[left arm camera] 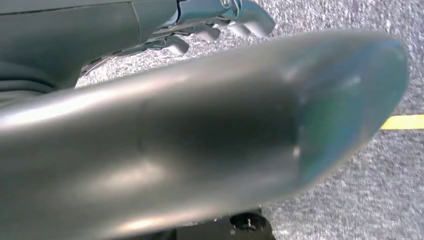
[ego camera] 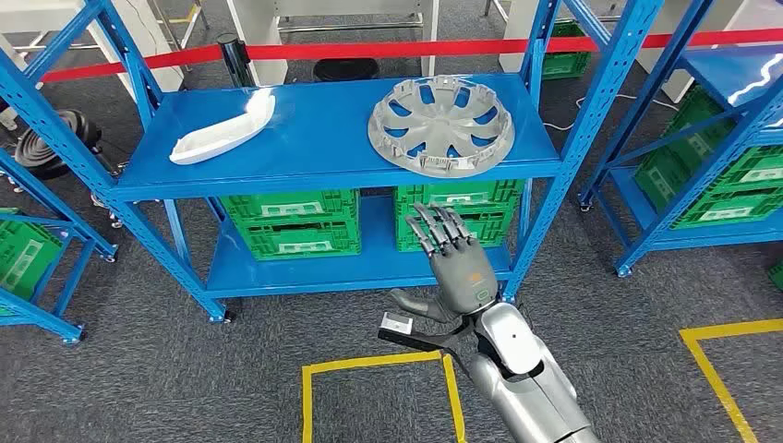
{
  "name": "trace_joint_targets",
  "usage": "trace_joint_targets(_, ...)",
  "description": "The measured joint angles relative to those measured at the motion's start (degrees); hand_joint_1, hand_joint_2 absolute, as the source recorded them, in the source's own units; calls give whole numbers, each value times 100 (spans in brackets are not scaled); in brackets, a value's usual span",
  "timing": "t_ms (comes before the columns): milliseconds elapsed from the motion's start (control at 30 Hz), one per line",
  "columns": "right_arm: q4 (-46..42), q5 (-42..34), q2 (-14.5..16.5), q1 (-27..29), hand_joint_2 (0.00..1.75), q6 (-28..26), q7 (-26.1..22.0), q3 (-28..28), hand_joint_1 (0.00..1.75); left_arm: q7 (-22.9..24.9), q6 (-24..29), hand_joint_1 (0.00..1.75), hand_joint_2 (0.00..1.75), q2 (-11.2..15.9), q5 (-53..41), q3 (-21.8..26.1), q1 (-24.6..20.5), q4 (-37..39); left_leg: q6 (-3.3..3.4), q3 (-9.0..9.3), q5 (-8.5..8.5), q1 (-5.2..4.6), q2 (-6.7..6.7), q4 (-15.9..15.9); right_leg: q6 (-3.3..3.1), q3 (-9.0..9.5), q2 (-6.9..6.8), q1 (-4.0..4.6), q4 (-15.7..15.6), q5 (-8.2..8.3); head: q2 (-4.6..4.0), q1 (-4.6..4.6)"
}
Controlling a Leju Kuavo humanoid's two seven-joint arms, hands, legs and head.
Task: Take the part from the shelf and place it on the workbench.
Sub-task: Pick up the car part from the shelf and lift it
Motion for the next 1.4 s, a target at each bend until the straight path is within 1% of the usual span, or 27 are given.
trace_joint_targets(100,3,-4,-5,-45,0,-5,1,-7,0,-5,0,0,0,-13,7,9,-3,-2,54,115,24,58,-11,-105,50,-35,-1,0,157,-91,0,18)
trace_joint_targets(133,9,-7,-11,-66,0,-7,1,-10,0,-10,1,0,0,-16,8,12,-10,-3,80,163,21,75,-14,-141,72,-160,0,-5,399,-193,0,30)
trace_joint_targets(200,36,-9,-20,-88,0,-8,-2,-13,0,-23,1,0,0,-11,8,15,-21,-5,118,219,-25,70,-24,-158,113,-613,5,-16,1132,-441,1,47)
trace_joint_targets(233,54,-9,-24,-87,0,-8,-3,-13,0,-28,1,0,0,-12,9,16,-21,-4,125,244,-55,69,-34,-156,129,-842,5,-18,1431,-485,1,46)
trace_joint_targets(267,72,-8,-26,-86,0,-8,-3,-14,0,-32,1,0,0,-12,9,19,-17,-3,124,275,-88,68,-48,-152,138,-991,5,-19,1552,-420,0,48)
trace_joint_targets(300,89,-8,-28,-88,0,-8,-3,-16,0,-34,1,0,0,-12,10,22,-13,-2,116,314,-124,68,-64,-146,138,-1032,4,-19,1456,-238,0,48)
trace_joint_targets(367,108,-8,-33,-97,0,-13,-1,-20,0,-37,1,0,0,-13,10,28,-12,-1,86,399,-210,68,-90,-130,110,-833,5,-19,758,285,0,49)
trace_joint_targets(400,116,-7,-36,-104,0,-18,3,-21,0,-38,0,0,0,-13,10,32,-18,-2,60,434,-259,56,-102,-116,87,-695,6,-10,407,453,-1,48)
trace_joint_targets(433,123,-6,-37,-111,0,-23,6,-22,0,-39,-1,0,0,-12,10,36,-25,-2,31,455,-297,45,-111,-113,59,-594,8,-3,166,538,-1,44)
trace_joint_targets(500,133,-5,-42,-123,0,-35,12,-25,0,-41,-4,0,0,-11,8,40,-35,-3,-33,484,-338,30,-122,-133,0,-524,14,20,42,506,-1,38)
trace_joint_targets(600,136,-6,-44,-143,0,-59,17,-36,0,-40,-6,0,0,-5,4,42,-42,-7,-134,484,-429,34,-104,-41,-109,-436,15,-15,-24,492,-1,15)
trace_joint_targets(667,137,-5,-43,-158,0,-78,27,-37,0,-36,-8,0,0,-1,2,43,-56,-7,-192,209,-663,46,-79,508,-171,-353,6,-38,-63,461,-1,-18)
trace_joint_targets(733,144,-5,-43,-163,0,-86,37,-37,0,-27,-10,0,0,-1,1,43,-60,-4,-231,-245,-884,58,-65,1238,-195,-298,2,-38,-64,406,0,-28)
trace_joint_targets(767,149,-5,-43,-161,0,-86,39,-37,0,-24,-10,0,0,0,1,44,-57,-4,-241,-399,-860,61,-61,1417,-195,-265,5,-37,-64,374,1,-28)
trace_joint_targets(800,153,-5,-43,-161,0,-86,41,-37,0,-21,-10,0,0,3,1,44,-55,-3,-243,-447,-719,62,-56,1379,-190,-223,10,-38,-63,340,1,-30)
trace_joint_targets(867,157,-6,-43,-163,0,-87,44,-37,0,-22,-10,0,0,12,1,45,-59,-3,-222,-247,-217,65,-38,736,-163,-118,16,-40,-63,261,1,-30)
trace_joint_targets(900,157,-9,-43,-167,0,-85,45,-37,0,-22,-10,0,0,15,1,45,-66,-3,-202,-89,-42,54,-26,358,-135,-77,18,-30,-59,216,1,-33)
trace_joint_targets(933,157,-15,-43,-174,0,-78,47,-38,0,-22,-11,0,0,17,1,46,-74,-2,-168,33,51,44,-19,87,-101,-49,19,-20,-59,178,1,-33)
trace_joint_targets(967,157,-22,-43,-181,0,-68,49,-40,0,-21,-13,0,0,18,1,46,-81,-2,-132,102,65,31,-16,-58,-67,-37,20,-12,-62,150,0,-35)
trace_joint_targets(1100,137,-78,-40,-208,0,-3,54,-49,0,-13,-16,0,0,13,-4,47,-92,-3,35,194,-7,31,-34,-145,68,-19,16,-21,-1,54,0,-22)
trace_joint_targets(1133,127,-92,-40,-221,0,15,60,-54,0,-9,-15,0,0,12,-9,47,-98,-4,75,233,-15,41,-36,-171,96,-108,16,-25,193,-37,0,-15)
trace_joint_targets(1167,120,-105,-40,-231,0,39,67,-62,0,-5,-15,0,0,11,-15,47,-106,-5,109,266,-31,46,-36,-186,115,-280,17,-30,508,-161,-1,-7)
trace_joint_targets(1233,109,-134,-40,-226,0,101,78,-81,0,5,-14,0,0,10,-35,47,-121,-5,147,308,-84,42,-40,-187,138,-787,18,-30,1291,-394,-1,1)
trace_joint_targets(1267,101,-154,-40,-208,0,133,76,-95,0,12,-13,0,0,8,-46,47,-121,-4,152,334,-116,40,-47,-184,143,-987,17,-31,1530,-393,0,1)
trace_joint_targets(1300,88,-182,-41,-189,0,165,66,-113,0,20,-10,0,0,6,-57,47,-119,-4,147,370,-151,40,-58,-180,141,-1088,17,-31,1556,-272,0,3)
trace_joint_targets(1333,73,-216,-42,-175,0,192,49,-134,0,27,-8,0,0,4,-63,47,-118,-3,137,418,-190,40,-69,-176,130,-1063,17,-32,1344,-43,0,5)
trace_joint_targets(1400,38,-286,-43,-164,0,229,9,-175,0,33,-3,0,0,1,-72,48,-121,-3,101,521,-278,30,-74,-167,84,-798,-16,-14,572,453,0,8)
